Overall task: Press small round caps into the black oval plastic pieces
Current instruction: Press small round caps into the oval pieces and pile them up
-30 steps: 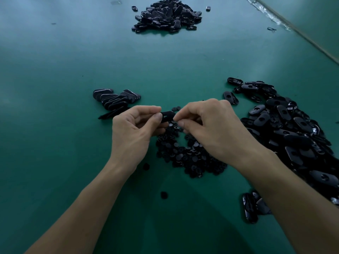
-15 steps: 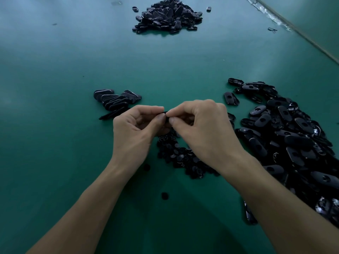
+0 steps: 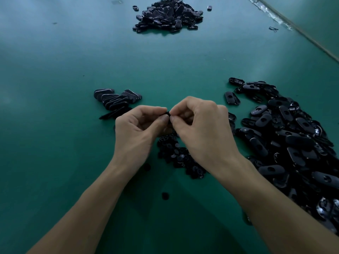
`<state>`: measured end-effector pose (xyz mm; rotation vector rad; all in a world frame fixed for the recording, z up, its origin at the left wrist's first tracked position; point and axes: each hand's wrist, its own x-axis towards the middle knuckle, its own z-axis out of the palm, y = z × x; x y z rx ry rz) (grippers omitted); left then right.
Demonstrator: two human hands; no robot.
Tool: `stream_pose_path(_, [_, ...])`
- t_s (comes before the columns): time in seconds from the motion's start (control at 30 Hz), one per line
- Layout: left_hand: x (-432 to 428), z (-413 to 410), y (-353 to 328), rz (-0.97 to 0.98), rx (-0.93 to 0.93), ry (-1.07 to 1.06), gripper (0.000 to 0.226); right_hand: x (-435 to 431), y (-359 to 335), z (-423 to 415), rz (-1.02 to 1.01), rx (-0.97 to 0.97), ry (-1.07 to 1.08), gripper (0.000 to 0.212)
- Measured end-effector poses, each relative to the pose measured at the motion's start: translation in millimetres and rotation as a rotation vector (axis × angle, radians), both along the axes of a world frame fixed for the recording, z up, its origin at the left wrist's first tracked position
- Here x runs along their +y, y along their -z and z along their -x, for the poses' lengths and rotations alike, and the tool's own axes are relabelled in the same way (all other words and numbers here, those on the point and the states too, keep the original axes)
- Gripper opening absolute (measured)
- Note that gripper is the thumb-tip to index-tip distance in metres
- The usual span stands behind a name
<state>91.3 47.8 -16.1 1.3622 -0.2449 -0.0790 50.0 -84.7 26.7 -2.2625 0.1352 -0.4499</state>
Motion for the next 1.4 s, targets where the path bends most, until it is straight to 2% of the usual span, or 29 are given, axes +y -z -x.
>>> stream_pose_path(0.23, [0.2, 0.6, 0.4, -0.017, -0.012, 0.015, 0.015, 3.0, 2.9, 1.5, -0.013, 0.002, 0.046, 0.011])
stream_pose_path(0.6, [1.7, -1.0, 2.4, -0.017, -0.008, -0.003, 0.016, -3.7, 2.2, 0.4, 0.011, 0.017, -0.049, 0.015])
stream_pose_path(0.77, [2.8, -2.8, 3.1, -0.004, -0.017, 0.009, 0.022, -7.3, 2.1, 0.8, -0.113, 0.043, -0.088, 0.015])
stream_pose_path(0.9, [2.0, -3.2, 3.7, 0.016, -0.011, 0.033, 0.021, -18.6, 0.1, -1.6, -0.135, 0.067, -0.103, 0.018])
stream_pose_path(1.0, [2.5, -2.9, 3.0, 0.037, -0.009, 0.063, 0.021, -28.9, -0.7, -4.6, -0.171, 0.123, -0.126, 0.024])
stream_pose_path(1.07, [2.3, -2.3, 2.6, 0.039, -0.010, 0.090, 0.021, -31.4, -1.1, -7.1, -0.205, 0.169, -0.182, 0.021])
stream_pose_path(1.4, [-1.6, 0.2, 0.6, 0.013, 0.041, 0.104, 0.018, -35.7, -4.4, -8.6, -0.182, 0.180, -0.274, 0.019])
